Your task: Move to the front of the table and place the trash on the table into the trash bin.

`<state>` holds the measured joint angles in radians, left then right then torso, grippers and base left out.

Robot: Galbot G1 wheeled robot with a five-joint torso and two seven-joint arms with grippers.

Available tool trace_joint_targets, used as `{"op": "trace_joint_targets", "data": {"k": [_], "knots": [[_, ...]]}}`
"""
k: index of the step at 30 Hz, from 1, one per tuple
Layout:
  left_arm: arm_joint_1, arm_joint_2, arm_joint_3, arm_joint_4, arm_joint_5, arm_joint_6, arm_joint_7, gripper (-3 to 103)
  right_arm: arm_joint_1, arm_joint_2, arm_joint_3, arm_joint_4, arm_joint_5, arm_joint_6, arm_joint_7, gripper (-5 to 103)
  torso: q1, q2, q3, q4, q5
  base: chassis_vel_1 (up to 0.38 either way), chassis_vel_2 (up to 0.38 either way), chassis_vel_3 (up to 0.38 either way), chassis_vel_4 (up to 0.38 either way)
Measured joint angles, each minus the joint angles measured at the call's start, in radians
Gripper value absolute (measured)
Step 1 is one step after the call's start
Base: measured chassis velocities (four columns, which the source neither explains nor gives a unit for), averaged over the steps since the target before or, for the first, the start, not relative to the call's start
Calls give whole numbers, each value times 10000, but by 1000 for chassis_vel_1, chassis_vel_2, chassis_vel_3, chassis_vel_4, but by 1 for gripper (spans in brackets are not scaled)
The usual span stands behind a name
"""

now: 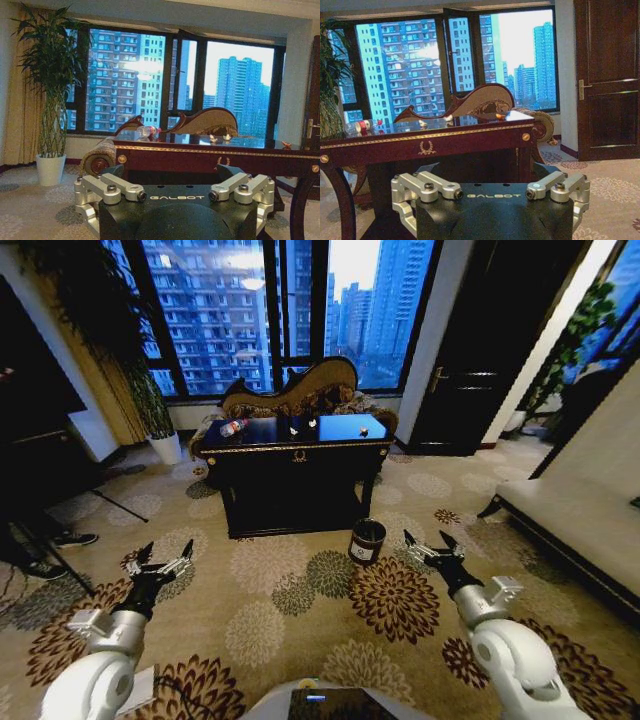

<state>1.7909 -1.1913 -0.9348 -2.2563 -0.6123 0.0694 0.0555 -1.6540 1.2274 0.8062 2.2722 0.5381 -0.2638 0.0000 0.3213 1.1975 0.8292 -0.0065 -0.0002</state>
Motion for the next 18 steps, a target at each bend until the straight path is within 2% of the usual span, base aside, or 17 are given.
{"op": "trace_joint_targets", "data": {"k": [10,18], "knots": [[5,-8,12,40,0,-19,11,100,-122,65,-14,-84,-154,137,1,100,-2,2,-1,-1,0,-58,58,66,-52],[7,-22,17,120,-2,-75,42,100,-195,56,-71,-46,-261,150,0,100,4,-3,2,0,4,-178,201,191,-191]]}}
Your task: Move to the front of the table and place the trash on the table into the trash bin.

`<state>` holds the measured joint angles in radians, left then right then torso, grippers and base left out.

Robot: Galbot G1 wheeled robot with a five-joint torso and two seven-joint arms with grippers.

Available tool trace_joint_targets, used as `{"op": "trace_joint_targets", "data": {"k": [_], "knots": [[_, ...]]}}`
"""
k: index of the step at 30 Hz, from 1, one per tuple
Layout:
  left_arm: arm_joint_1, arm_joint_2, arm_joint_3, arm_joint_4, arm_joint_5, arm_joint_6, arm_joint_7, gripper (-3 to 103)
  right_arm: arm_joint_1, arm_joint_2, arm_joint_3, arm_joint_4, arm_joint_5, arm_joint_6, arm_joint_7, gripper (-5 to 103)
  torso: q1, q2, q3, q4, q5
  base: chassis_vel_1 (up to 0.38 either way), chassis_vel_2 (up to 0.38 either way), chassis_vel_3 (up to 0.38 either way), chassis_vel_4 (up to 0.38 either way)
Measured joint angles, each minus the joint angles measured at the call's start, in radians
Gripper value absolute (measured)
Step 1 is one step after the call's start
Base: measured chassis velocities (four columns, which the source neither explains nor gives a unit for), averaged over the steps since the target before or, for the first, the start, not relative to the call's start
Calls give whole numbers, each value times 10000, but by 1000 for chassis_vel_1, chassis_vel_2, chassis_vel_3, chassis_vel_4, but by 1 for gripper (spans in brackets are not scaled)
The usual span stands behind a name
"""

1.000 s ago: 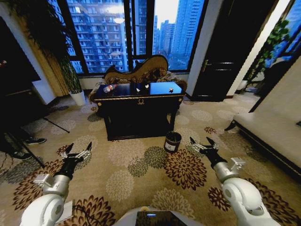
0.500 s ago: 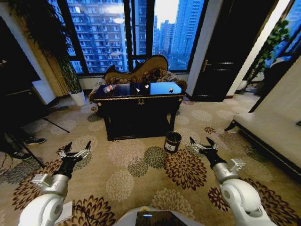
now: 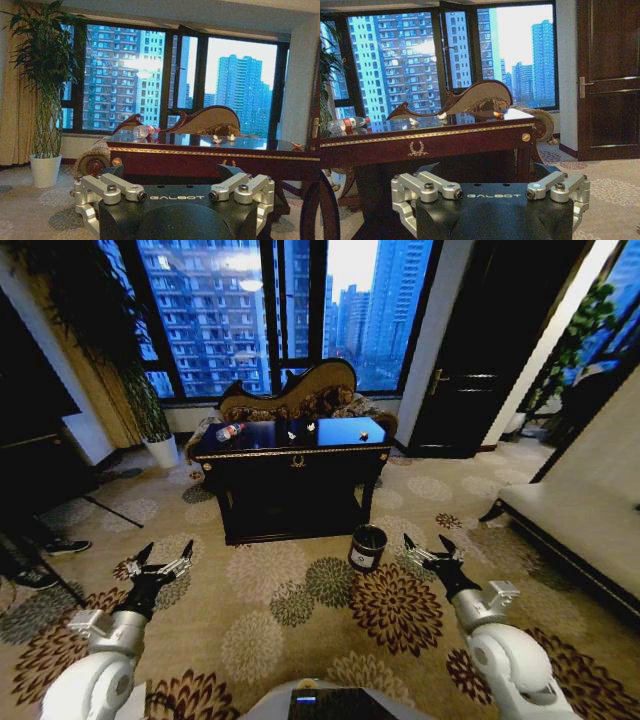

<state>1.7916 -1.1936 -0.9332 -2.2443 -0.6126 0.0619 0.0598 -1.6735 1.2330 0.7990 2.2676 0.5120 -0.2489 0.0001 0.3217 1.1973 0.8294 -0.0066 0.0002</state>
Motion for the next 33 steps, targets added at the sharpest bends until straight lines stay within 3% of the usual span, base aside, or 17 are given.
{"op": "trace_joint_targets", "data": {"k": [33], "knots": [[180,-292,-52,70,53,-224,263,100,-99,153,-238,-21,-397,38,0,100,-2,2,-1,1,-3,-185,186,183,-186]]}}
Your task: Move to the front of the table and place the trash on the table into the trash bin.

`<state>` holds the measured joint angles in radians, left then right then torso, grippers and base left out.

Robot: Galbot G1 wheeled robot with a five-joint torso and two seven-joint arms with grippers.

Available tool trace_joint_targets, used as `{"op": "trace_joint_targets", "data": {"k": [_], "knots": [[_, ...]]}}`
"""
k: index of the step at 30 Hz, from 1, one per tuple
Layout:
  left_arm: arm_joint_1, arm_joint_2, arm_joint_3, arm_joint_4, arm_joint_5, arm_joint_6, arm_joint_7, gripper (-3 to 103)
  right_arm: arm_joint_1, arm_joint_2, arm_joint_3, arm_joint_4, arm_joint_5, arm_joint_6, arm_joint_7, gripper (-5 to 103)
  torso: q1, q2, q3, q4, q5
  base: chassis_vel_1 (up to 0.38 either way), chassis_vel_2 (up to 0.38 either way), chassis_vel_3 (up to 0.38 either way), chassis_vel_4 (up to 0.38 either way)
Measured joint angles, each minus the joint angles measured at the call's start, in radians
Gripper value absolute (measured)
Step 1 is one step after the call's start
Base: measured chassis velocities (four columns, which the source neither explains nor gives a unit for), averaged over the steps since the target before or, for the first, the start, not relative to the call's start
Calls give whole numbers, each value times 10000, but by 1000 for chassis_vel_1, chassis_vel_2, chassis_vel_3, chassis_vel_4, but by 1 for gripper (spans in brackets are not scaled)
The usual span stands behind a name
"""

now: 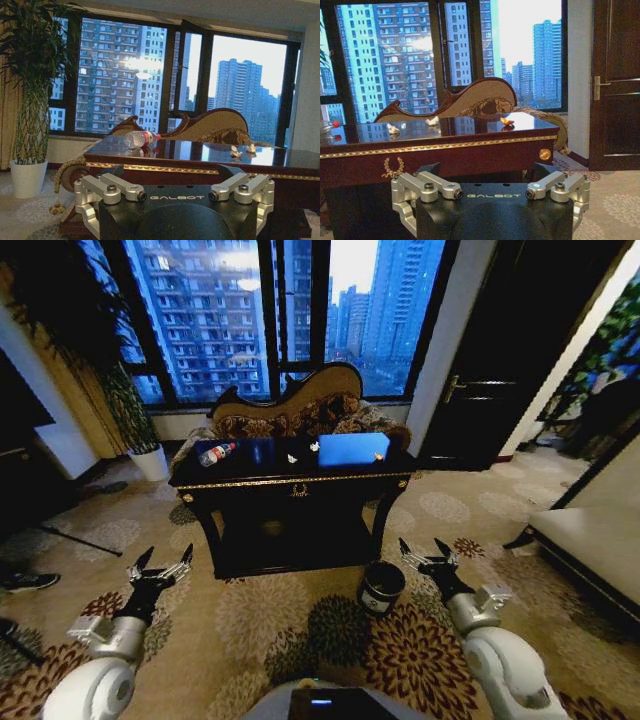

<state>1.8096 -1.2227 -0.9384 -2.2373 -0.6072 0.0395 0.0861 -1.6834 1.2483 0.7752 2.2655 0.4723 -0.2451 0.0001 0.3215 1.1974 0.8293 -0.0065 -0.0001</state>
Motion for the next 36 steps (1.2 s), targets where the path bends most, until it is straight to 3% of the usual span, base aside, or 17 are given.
{"op": "trace_joint_targets", "data": {"k": [26,36], "knots": [[72,-204,-34,122,18,-78,100,100,-2,87,-60,-98,-71,12,0,100,-1,1,0,-2,0,-192,201,190,-199],[41,-261,118,322,562,-627,-106,100,86,179,-116,-383,-9,348,0,100,0,0,0,-2,-1,-190,193,205,-189]]}}
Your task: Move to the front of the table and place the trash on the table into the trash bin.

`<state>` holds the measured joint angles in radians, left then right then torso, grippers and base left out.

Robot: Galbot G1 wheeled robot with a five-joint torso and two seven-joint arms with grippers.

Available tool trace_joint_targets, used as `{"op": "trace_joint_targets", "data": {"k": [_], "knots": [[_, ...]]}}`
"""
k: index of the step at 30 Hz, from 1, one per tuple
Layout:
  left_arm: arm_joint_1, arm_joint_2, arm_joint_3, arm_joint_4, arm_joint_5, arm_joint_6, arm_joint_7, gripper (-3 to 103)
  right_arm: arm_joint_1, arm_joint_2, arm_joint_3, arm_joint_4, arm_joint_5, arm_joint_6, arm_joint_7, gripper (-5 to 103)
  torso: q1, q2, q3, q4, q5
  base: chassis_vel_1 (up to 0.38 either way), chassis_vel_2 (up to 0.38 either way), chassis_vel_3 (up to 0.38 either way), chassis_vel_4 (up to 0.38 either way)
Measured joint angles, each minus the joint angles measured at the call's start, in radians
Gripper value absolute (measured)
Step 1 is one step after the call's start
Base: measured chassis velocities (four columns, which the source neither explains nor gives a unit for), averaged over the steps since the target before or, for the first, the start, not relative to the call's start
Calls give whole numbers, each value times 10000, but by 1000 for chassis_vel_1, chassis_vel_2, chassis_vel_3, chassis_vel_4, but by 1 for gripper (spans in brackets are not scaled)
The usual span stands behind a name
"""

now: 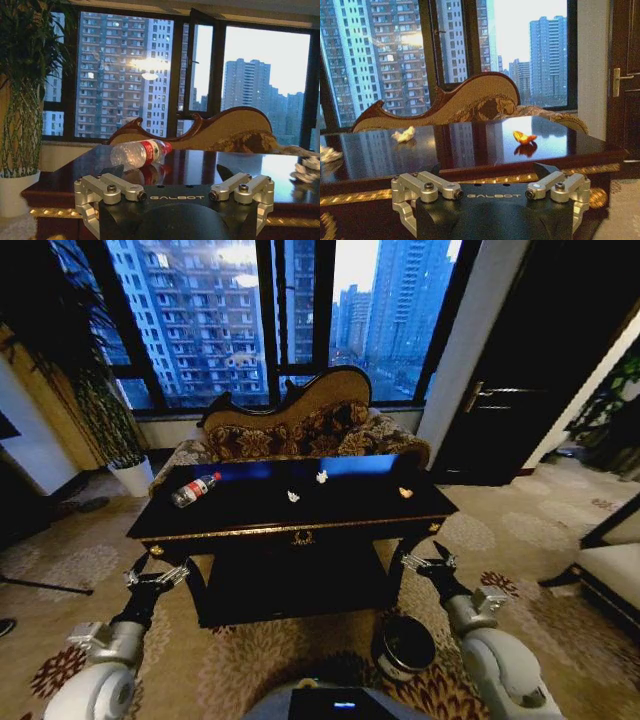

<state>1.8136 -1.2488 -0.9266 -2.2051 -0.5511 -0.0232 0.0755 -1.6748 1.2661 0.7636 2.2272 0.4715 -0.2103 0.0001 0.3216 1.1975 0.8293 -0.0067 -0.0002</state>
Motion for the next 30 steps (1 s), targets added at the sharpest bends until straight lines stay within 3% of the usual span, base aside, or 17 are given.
{"op": "trace_joint_targets", "data": {"k": [17,30], "knots": [[26,6,-137,-131,115,50,-119,100,227,-13,23,385,325,93,0,100,-8,3,-3,1,1,-36,38,29,-31],[117,12,-523,-590,46,494,-245,100,732,-250,-122,-143,526,-73,0,100,0,1,-1,0,2,0,0,0,0]]}}
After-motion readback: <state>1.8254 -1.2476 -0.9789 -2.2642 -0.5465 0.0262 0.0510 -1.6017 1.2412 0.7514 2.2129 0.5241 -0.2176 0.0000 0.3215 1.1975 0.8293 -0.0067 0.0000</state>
